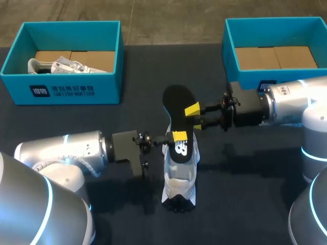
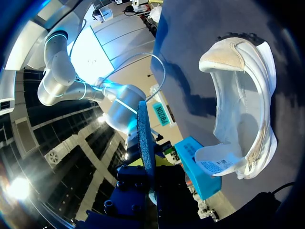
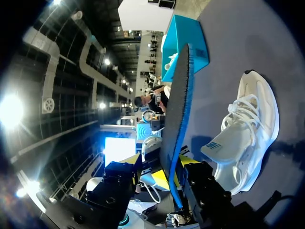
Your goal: Take the shoe out of the shoebox, open the shoe tongue, remove and reinsert the insole, then place the shoe into the shoebox
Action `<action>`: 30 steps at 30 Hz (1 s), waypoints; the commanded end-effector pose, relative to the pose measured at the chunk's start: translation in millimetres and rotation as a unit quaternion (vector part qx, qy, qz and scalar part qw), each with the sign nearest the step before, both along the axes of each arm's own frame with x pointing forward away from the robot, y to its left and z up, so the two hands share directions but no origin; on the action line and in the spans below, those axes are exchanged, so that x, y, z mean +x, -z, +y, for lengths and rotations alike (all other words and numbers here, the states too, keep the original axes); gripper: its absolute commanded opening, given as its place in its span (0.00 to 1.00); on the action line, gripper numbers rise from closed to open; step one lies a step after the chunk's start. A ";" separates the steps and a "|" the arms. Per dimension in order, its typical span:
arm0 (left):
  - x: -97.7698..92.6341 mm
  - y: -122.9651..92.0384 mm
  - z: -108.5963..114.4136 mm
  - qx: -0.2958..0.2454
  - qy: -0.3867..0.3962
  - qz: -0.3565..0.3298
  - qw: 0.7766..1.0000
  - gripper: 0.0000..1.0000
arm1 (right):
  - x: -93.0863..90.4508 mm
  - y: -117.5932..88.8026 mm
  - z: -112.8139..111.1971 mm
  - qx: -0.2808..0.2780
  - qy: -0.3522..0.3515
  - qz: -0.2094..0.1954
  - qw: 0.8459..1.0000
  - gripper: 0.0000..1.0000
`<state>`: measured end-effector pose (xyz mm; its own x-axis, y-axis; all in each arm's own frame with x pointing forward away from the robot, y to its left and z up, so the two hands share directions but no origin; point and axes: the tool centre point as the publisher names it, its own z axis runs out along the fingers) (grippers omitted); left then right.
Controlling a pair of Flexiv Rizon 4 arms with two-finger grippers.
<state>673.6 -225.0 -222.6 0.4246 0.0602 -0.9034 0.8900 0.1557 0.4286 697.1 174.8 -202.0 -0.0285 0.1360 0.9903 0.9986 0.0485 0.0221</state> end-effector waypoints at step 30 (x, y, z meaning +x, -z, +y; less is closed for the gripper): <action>6.0 -2.4 1.7 -0.033 -0.033 -0.007 0.999 0.00 | 12.7 3.7 7.6 0.018 0.013 0.004 1.000 0.22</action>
<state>681.4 -221.5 -219.8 0.4331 0.0291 -0.9009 0.8735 0.2328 0.4275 711.0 180.5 -204.2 -0.0170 0.1042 0.9944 0.9995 0.0283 0.0142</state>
